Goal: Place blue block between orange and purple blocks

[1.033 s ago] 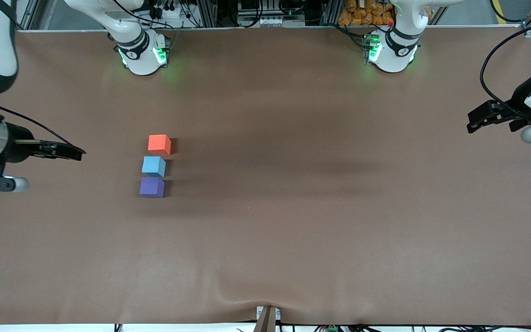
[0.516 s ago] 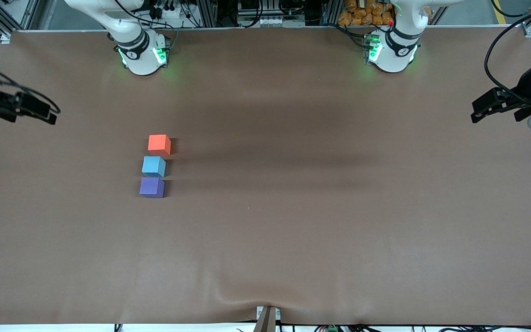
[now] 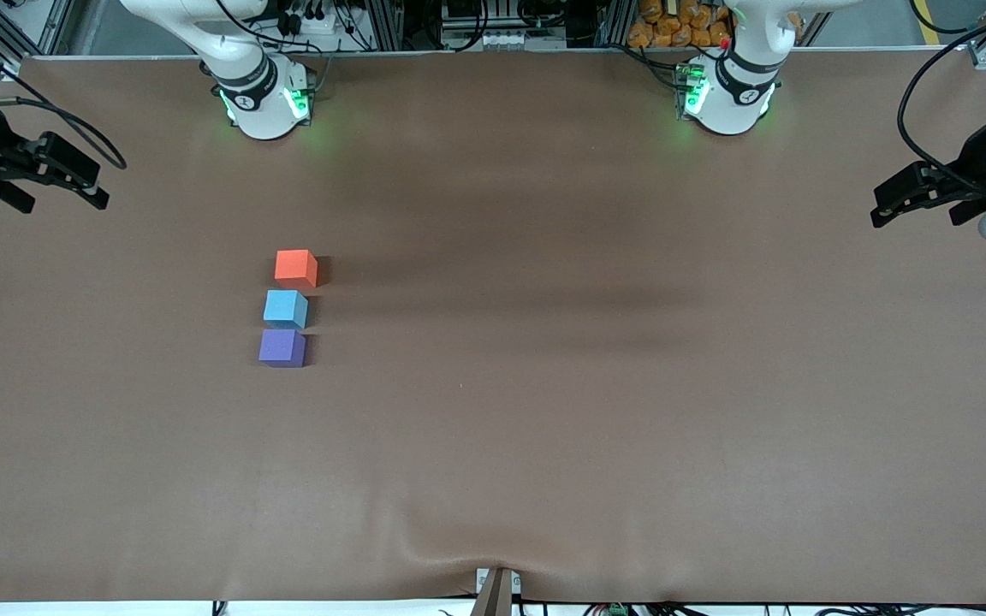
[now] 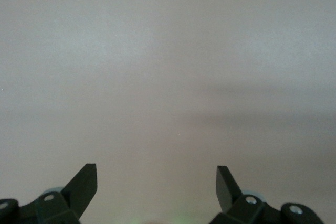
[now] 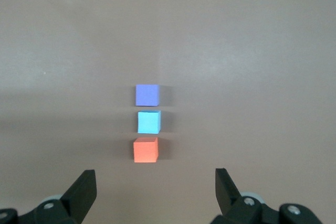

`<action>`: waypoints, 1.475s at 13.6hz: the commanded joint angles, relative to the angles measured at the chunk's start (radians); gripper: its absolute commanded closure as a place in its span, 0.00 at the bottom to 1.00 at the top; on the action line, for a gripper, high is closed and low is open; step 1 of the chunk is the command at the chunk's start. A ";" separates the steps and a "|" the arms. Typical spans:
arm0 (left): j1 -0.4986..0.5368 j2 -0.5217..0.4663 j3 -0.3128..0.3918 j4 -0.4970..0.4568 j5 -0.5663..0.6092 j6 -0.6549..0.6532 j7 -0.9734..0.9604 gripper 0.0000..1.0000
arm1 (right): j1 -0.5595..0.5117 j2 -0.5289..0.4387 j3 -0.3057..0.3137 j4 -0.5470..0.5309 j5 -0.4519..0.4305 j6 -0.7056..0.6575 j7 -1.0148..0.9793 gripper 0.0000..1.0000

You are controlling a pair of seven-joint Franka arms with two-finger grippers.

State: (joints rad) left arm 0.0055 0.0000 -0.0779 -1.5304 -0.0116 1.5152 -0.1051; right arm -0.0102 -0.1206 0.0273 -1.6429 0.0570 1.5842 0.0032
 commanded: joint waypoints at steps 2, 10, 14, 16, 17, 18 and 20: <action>0.011 -0.067 -0.008 -0.082 -0.019 0.016 -0.018 0.00 | -0.022 0.071 0.011 0.110 -0.020 -0.062 -0.029 0.00; 0.011 -0.063 -0.006 -0.076 -0.007 0.014 -0.019 0.00 | -0.017 0.082 -0.009 0.124 0.001 -0.093 -0.026 0.00; 0.013 -0.044 0.003 -0.051 0.011 0.014 -0.001 0.00 | -0.016 0.082 -0.010 0.121 0.033 -0.093 -0.026 0.00; 0.010 -0.041 0.001 -0.036 0.028 0.011 -0.001 0.00 | -0.013 0.082 -0.010 0.121 0.032 -0.099 -0.028 0.00; 0.010 -0.041 0.001 -0.036 0.028 0.011 -0.001 0.00 | -0.013 0.081 -0.010 0.121 0.032 -0.108 -0.031 0.00; 0.010 -0.041 0.000 -0.036 0.030 0.010 0.001 0.00 | -0.011 0.081 -0.010 0.121 0.029 -0.108 -0.031 0.00; 0.011 -0.044 0.000 -0.034 0.028 0.008 0.002 0.00 | -0.014 0.081 -0.010 0.120 0.029 -0.110 -0.031 0.00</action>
State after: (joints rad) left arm 0.0092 -0.0376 -0.0720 -1.5743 -0.0005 1.5269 -0.1147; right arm -0.0137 -0.0510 0.0130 -1.5511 0.0746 1.4974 -0.0119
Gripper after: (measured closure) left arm 0.000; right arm 0.000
